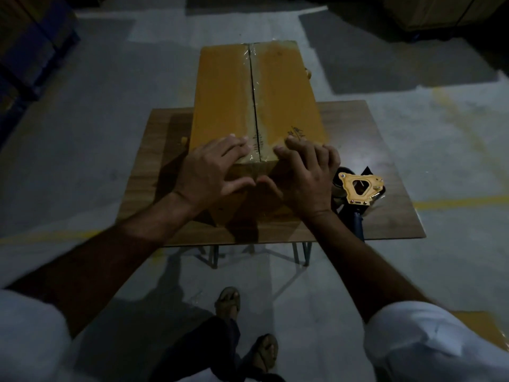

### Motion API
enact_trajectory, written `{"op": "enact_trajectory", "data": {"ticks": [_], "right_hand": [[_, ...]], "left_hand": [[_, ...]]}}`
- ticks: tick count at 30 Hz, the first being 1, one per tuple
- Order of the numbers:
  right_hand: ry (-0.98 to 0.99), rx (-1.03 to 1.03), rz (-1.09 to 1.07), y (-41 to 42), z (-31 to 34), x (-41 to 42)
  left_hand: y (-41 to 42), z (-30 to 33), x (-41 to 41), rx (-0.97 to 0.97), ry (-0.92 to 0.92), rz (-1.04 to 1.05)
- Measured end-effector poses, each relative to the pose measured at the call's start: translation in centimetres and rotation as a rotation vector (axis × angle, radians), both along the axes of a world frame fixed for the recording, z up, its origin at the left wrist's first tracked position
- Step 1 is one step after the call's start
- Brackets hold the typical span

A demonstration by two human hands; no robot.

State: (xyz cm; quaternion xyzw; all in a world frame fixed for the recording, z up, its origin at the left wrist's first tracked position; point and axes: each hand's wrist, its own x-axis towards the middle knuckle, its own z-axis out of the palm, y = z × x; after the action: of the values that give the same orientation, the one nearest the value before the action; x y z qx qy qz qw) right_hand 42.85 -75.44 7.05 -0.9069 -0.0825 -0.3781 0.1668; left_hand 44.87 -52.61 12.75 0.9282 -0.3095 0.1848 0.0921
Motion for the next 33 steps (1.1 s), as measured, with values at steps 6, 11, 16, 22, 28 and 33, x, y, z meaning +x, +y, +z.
{"op": "enact_trajectory", "data": {"ticks": [6, 11, 16, 22, 28, 33], "right_hand": [[0.111, -0.159, 0.051, -1.3, 1.6, -0.3], [0.099, -0.152, 0.054, -1.8, 1.8, 0.7], [0.197, -0.249, 0.050, -1.7, 2.0, -0.2], [0.102, -0.160, 0.093, -1.9, 2.7, 0.8], [0.169, -0.283, 0.052, -1.5, 2.2, -0.1], [0.093, -0.162, 0.049, -0.5, 2.9, 1.1]], "left_hand": [[0.1, 0.8, 0.1, 0.021, 0.051, -0.013], [0.2, 0.5, 1.0, -0.008, -0.007, -0.010], [0.0, 0.6, 0.2, 0.080, 0.029, -0.006], [0.5, 0.7, 1.4, 0.071, -0.076, -0.040], [-0.2, 0.6, 0.5, 0.114, 0.005, -0.018], [0.6, 2.1, 2.2, 0.080, 0.000, -0.101]]}}
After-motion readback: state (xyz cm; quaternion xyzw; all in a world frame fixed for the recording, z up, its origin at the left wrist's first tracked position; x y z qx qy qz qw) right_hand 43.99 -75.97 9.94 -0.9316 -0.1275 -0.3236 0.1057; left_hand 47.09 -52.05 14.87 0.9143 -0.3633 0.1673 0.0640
